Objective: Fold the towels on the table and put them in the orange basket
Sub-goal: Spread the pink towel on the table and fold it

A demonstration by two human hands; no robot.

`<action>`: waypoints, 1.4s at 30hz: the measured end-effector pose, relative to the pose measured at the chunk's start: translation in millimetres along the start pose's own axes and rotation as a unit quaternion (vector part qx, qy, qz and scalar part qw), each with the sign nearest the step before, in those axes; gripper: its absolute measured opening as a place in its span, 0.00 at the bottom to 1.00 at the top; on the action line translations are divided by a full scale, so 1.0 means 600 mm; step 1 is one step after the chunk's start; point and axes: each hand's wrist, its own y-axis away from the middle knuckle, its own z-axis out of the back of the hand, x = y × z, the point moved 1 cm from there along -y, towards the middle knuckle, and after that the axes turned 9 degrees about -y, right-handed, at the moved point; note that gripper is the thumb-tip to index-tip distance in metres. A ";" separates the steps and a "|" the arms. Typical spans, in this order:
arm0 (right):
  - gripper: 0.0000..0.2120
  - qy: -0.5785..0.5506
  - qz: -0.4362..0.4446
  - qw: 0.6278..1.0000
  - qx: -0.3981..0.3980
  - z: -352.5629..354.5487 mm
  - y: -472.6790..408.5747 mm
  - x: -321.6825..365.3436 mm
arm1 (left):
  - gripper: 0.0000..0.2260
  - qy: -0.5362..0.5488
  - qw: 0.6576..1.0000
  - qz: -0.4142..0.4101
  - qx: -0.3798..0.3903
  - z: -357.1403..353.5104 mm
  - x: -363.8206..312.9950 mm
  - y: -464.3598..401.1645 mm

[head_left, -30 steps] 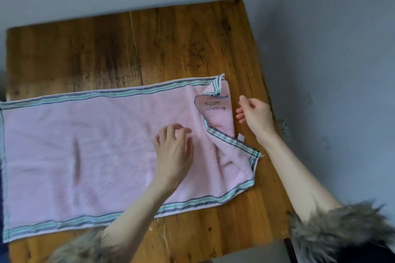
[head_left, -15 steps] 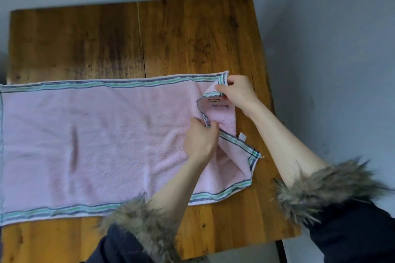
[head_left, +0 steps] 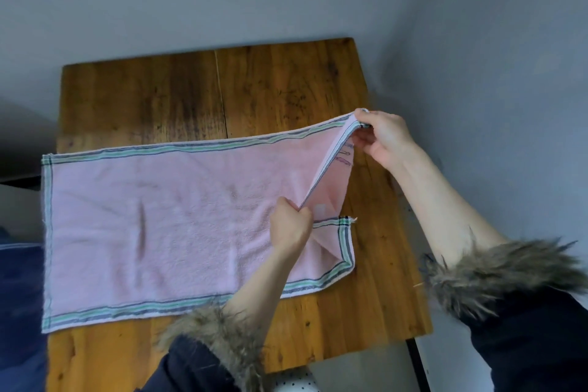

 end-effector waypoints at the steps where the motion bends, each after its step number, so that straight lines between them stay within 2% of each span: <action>1: 0.03 -0.007 0.002 1.000 -0.001 -0.002 0.008 0.005 | 0.05 -0.001 1.000 0.002 0.001 0.009 0.005 0.003; 5: 0.04 0.007 0.010 1.000 -0.001 -0.017 0.043 0.009 | 0.06 0.025 0.999 0.008 0.030 0.049 0.039 0.014; 9: 0.05 0.072 0.031 0.997 0.024 -0.062 0.080 0.004 | 0.10 0.119 0.986 0.031 0.111 0.112 0.080 0.027; 12: 0.10 0.106 0.027 0.992 0.064 -0.120 0.103 -0.005 | 0.12 0.121 0.975 -0.009 0.187 0.177 0.107 0.032; 14: 0.11 0.120 0.033 0.989 0.083 -0.160 0.116 -0.010 | 0.10 0.099 0.972 -0.041 0.209 0.219 0.118 0.027; 17: 0.11 0.150 0.041 0.981 0.113 -0.244 0.142 -0.019 | 0.07 0.099 0.978 -0.060 0.175 0.298 0.154 0.020; 22: 0.04 0.141 0.009 0.977 0.159 -0.387 0.184 -0.052 | 0.10 0.083 0.980 -0.077 0.162 0.418 0.252 0.021; 29: 0.04 0.212 -0.014 0.956 0.201 -0.572 0.214 -0.143 | 0.12 -0.024 0.999 -0.038 0.009 0.540 0.388 -0.014; 33: 0.07 0.263 -0.030 0.940 0.216 -0.650 0.209 -0.198 | 0.13 -0.013 1.000 0.012 0.020 0.561 0.452 -0.033; 38: 0.03 0.306 -0.005 0.924 0.231 -0.713 0.186 -0.260 | 0.08 0.011 0.998 0.066 -0.010 0.547 0.499 -0.057; 39: 0.06 0.315 0.003 0.917 0.244 -0.718 0.182 -0.271 | 0.07 0.011 0.997 0.076 -0.021 0.542 0.506 -0.063; 41: 0.13 0.372 0.045 0.890 0.260 -0.716 0.172 -0.293 | 0.07 0.022 0.994 0.103 -0.036 0.532 0.519 -0.072; 42: 0.15 0.430 0.092 0.860 0.260 -0.708 0.164 -0.303 | 0.09 0.025 0.993 0.112 -0.037 0.527 0.524 -0.077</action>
